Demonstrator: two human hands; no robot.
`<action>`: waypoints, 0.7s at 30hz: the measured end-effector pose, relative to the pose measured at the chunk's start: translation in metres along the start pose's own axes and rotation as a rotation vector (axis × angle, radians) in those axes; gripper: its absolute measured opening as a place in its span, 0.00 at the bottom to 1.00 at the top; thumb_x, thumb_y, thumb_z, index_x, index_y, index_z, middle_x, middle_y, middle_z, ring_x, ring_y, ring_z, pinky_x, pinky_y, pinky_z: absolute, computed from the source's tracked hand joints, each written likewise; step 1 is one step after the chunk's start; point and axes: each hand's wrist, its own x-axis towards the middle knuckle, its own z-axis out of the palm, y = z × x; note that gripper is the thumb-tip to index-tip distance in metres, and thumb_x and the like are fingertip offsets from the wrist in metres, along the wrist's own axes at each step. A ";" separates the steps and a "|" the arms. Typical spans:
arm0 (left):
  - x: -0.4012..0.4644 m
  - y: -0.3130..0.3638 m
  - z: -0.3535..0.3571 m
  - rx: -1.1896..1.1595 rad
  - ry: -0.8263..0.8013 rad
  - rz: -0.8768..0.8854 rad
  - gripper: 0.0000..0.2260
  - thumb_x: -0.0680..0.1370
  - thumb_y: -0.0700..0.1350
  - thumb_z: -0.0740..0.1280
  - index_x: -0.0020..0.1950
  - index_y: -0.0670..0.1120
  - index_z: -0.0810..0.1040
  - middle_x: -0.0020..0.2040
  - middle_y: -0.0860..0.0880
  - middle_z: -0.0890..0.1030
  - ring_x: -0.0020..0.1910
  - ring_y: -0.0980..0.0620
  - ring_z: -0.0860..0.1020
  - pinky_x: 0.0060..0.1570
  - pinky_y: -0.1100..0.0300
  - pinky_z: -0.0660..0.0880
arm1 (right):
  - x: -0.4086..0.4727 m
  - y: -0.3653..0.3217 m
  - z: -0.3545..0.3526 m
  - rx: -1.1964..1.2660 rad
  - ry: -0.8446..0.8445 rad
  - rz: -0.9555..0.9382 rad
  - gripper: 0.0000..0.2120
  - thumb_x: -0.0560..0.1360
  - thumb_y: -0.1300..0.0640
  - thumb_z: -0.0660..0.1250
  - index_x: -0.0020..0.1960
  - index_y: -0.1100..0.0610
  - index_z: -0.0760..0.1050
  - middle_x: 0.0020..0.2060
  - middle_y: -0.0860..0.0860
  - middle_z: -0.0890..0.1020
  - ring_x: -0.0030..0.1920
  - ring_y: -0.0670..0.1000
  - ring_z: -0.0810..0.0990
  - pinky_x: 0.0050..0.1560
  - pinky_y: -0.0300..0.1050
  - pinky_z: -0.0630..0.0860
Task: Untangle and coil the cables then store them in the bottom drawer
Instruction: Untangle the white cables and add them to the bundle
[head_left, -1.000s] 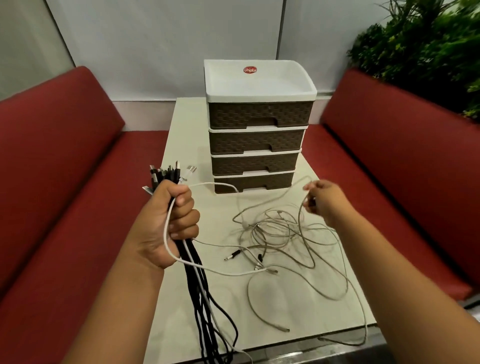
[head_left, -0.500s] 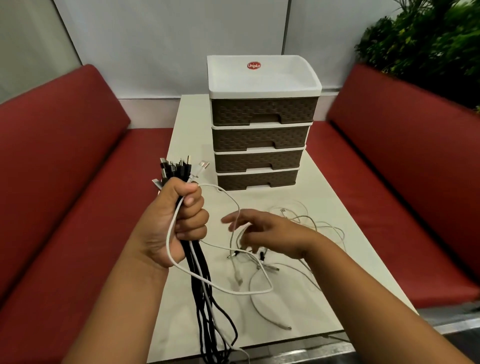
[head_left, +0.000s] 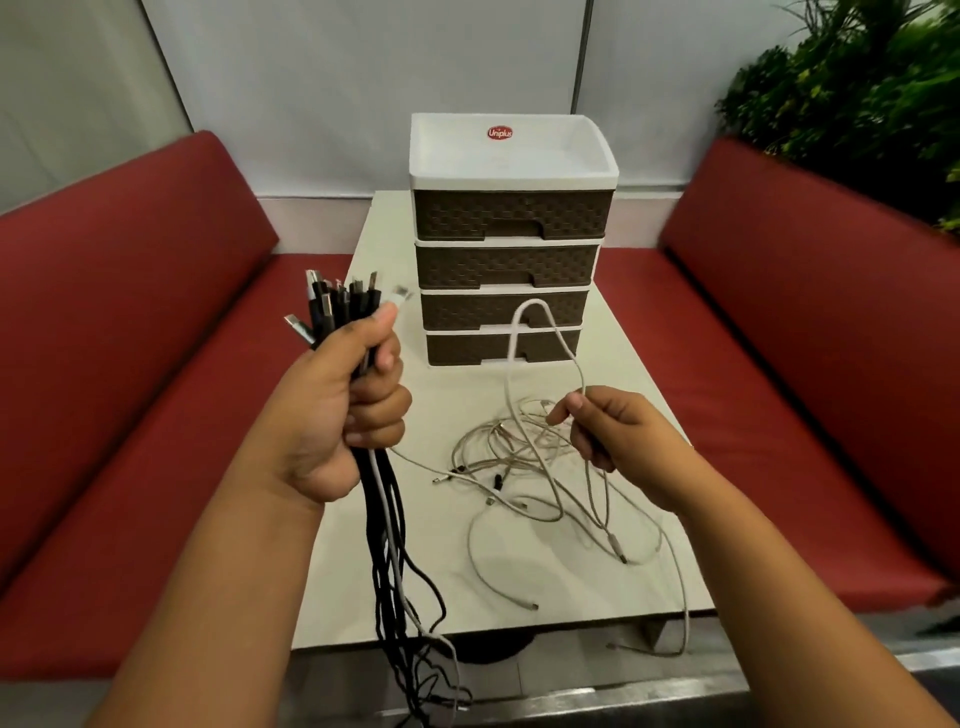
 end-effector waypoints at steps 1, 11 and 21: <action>-0.004 0.000 0.004 -0.001 0.003 0.005 0.17 0.76 0.54 0.62 0.30 0.49 0.68 0.21 0.55 0.56 0.18 0.60 0.54 0.19 0.70 0.49 | -0.007 0.002 -0.004 0.002 -0.002 0.006 0.15 0.82 0.53 0.59 0.48 0.61 0.79 0.26 0.53 0.72 0.25 0.49 0.64 0.27 0.39 0.62; -0.065 -0.005 0.069 0.082 -0.002 0.077 0.18 0.79 0.54 0.61 0.31 0.50 0.68 0.22 0.56 0.56 0.18 0.60 0.54 0.18 0.69 0.50 | -0.093 0.019 -0.012 -0.060 -0.198 0.086 0.15 0.83 0.53 0.59 0.47 0.61 0.79 0.28 0.55 0.75 0.24 0.47 0.67 0.27 0.37 0.64; -0.114 0.017 0.109 0.100 -0.008 0.173 0.18 0.81 0.54 0.59 0.32 0.51 0.68 0.21 0.55 0.57 0.18 0.60 0.54 0.16 0.68 0.50 | -0.185 0.143 0.006 -0.589 -0.681 0.594 0.15 0.83 0.51 0.56 0.44 0.57 0.76 0.30 0.51 0.79 0.22 0.46 0.69 0.26 0.37 0.65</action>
